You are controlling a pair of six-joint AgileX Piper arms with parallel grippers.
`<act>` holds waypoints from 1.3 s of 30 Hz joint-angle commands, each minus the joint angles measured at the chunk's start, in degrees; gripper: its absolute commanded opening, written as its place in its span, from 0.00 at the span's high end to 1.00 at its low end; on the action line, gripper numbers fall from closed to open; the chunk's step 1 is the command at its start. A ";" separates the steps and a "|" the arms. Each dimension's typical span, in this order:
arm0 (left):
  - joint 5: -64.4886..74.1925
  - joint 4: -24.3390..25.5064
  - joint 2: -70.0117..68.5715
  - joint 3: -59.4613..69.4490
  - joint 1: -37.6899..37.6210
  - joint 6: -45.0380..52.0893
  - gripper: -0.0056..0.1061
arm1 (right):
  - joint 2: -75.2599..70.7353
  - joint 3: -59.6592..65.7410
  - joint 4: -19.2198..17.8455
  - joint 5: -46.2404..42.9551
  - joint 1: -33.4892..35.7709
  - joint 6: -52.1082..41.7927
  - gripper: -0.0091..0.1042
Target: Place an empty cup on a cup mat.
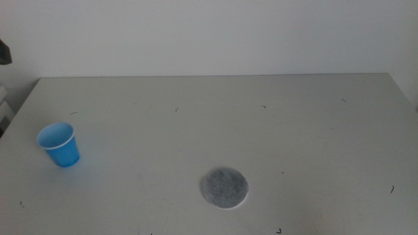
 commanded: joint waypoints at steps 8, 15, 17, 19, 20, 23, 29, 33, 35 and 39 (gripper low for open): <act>0.05 -0.88 4.79 -1.70 -0.12 -0.64 0.01 | -1.10 -0.66 -0.52 -4.47 0.06 -0.49 0.09; 0.81 -0.10 10.51 -2.39 -0.12 0.00 0.01 | -1.10 -0.66 -0.52 -4.47 0.06 -0.49 0.09; 1.04 0.60 12.39 -3.40 -0.05 0.95 0.01 | -1.10 -0.66 -0.52 -4.47 0.06 -0.49 0.09; 1.35 0.51 14.23 -4.69 0.57 1.95 0.01 | -1.10 -0.66 -0.52 -4.47 0.06 -0.49 0.09; 1.64 -0.26 15.29 -5.44 1.16 2.70 0.01 | -1.10 -0.66 -0.52 -4.47 0.06 -0.49 0.09; 2.02 -2.55 18.17 -7.11 3.12 5.26 0.01 | -1.10 -0.66 -0.52 -4.47 0.06 -0.49 0.09; 0.25 -3.80 25.02 -7.86 6.82 9.12 0.01 | -1.10 -0.66 -0.52 -4.47 0.06 -0.49 0.09; -0.71 -4.99 28.85 -7.86 8.40 11.57 0.01 | -1.10 -0.66 -0.52 -4.47 0.06 -0.49 0.09; -1.60 -5.47 30.65 -7.86 8.64 12.93 0.01 | -1.10 -0.66 -0.52 -4.47 0.06 -0.49 0.09; -4.06 -5.79 34.82 -7.86 8.64 14.94 0.01 | -1.10 -0.66 -0.52 -4.47 0.06 -0.49 0.09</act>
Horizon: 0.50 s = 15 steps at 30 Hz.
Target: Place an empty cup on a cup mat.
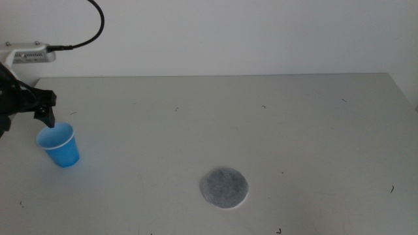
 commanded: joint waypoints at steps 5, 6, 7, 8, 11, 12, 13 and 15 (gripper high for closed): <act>-4.68 -1.08 3.60 -2.02 -0.06 2.44 0.01 | -1.10 -0.66 -0.52 -4.47 0.06 -0.49 0.09; -5.18 -1.08 4.42 -2.02 -0.06 2.67 0.01 | -1.10 -0.66 -0.52 -4.47 0.06 -0.49 0.09; -5.66 -1.08 5.20 -2.02 -0.06 2.95 0.01 | -1.10 -0.66 -0.52 -4.47 0.06 -0.49 0.09; -6.17 -1.08 5.90 -2.02 -0.06 3.38 0.01 | -1.10 -0.66 -0.52 -4.47 0.06 -0.49 0.09; -6.98 -0.99 7.50 -2.02 -0.06 3.69 0.03 | -1.10 -0.66 -0.52 -4.47 0.06 -0.49 0.09; -7.08 -0.99 7.84 -2.02 -0.06 3.69 0.06 | -1.10 -0.66 -0.52 -4.47 0.06 -0.49 0.09; -7.10 -0.99 8.27 -2.02 -0.06 3.69 0.09 | -1.10 -0.66 -0.52 -4.47 0.06 -0.49 0.09; -7.24 -1.20 8.97 -2.02 -0.06 3.69 0.19 | -1.10 -0.66 -0.52 -4.47 0.06 -0.49 0.09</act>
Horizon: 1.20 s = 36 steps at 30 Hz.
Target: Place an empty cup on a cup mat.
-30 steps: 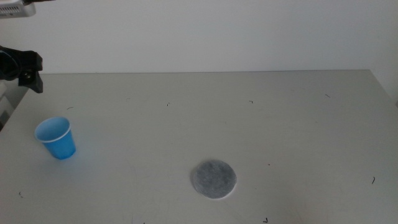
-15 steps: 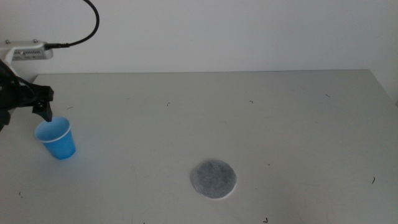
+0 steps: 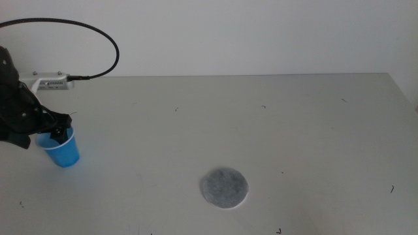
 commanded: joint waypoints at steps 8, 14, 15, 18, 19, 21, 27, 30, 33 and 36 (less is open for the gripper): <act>-2.24 -5.67 -1.66 -1.76 -0.17 -0.04 0.80 | -1.10 -0.66 -0.52 -4.47 0.06 -0.49 0.09; -0.45 -6.10 -2.72 -1.76 -0.44 -0.16 0.95 | -1.10 -0.66 -0.52 -4.47 0.06 -0.49 0.09; -0.04 -6.61 -3.21 -1.76 -0.83 -0.16 0.95 | -1.10 -0.66 -0.52 -4.47 0.06 -0.49 0.09; 0.79 -7.16 -5.29 -1.76 -2.84 -0.66 0.95 | -1.10 -0.66 -0.52 -4.47 0.06 -0.49 0.09; 1.01 -7.45 -5.96 -1.76 -3.63 -0.94 0.95 | -1.10 -0.66 -0.52 -4.47 0.06 -0.49 0.09; 2.07 -8.28 -7.52 -1.76 -5.92 -2.29 0.95 | -1.10 -0.66 -0.52 -4.47 0.06 -0.49 0.09; 4.72 -11.18 -9.58 -1.76 -15.61 -5.23 0.95 | -1.10 -0.66 -0.52 -4.47 0.06 -0.49 0.09; 4.16 -11.77 -9.58 -1.76 -21.48 -6.36 0.95 | -1.10 -0.66 -0.52 -4.47 0.06 -0.49 0.09; 1.02 -11.92 -9.58 -1.76 -27.37 -8.37 0.95 | -1.10 -0.66 -0.52 -4.47 0.06 -0.49 0.09; -1.95 -12.13 -9.17 -1.76 -32.91 -10.00 0.95 | -1.10 -0.66 -0.52 -4.47 0.06 -0.49 0.09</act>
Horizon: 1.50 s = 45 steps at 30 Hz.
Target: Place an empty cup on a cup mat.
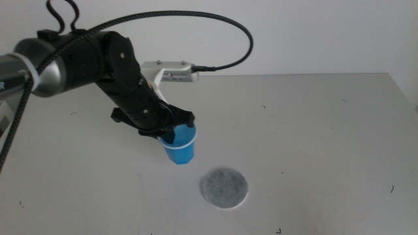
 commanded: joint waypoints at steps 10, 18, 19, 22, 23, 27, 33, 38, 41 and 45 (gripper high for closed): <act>-9.85 -1.48 0.49 -1.58 -13.75 -4.20 0.95 | -1.10 -0.66 -0.52 -4.47 0.06 -0.49 0.09; -10.95 -1.71 3.41 -1.52 -15.13 -4.71 0.95 | -1.10 -0.66 -0.52 -4.47 0.06 -0.49 0.09; -10.89 -1.87 3.76 -1.52 -15.13 -4.77 0.95 | -1.10 -0.66 -0.52 -4.47 0.06 -0.49 0.09; -10.54 -2.23 4.47 -1.47 -15.13 -4.74 0.95 | -1.10 -0.66 -0.52 -4.47 0.06 -0.49 0.09; -10.42 -2.23 4.54 -1.47 -15.13 -4.74 0.95 | -1.10 -0.66 -0.52 -4.47 0.06 -0.49 0.09; -10.60 -2.36 4.54 -1.47 -15.13 -4.68 0.75 | -1.10 -0.66 -0.52 -4.47 0.06 -0.49 0.09; -9.86 -3.15 3.63 -1.56 -15.08 -4.68 0.30 | -1.10 -0.66 -0.52 -4.47 0.06 -0.49 0.09; -9.26 -1.99 -0.01 -1.56 -15.02 -4.65 0.03 | -1.10 -0.66 -0.52 -4.47 0.06 -0.49 0.09; -8.58 -1.87 -3.55 -1.56 -15.02 -4.54 0.01 | -1.10 -0.66 -0.52 -4.47 0.06 -0.49 0.09; -8.35 -1.81 -10.31 -1.56 -15.02 -4.45 0.01 | -1.10 -0.66 -0.52 -4.47 0.06 -0.49 0.09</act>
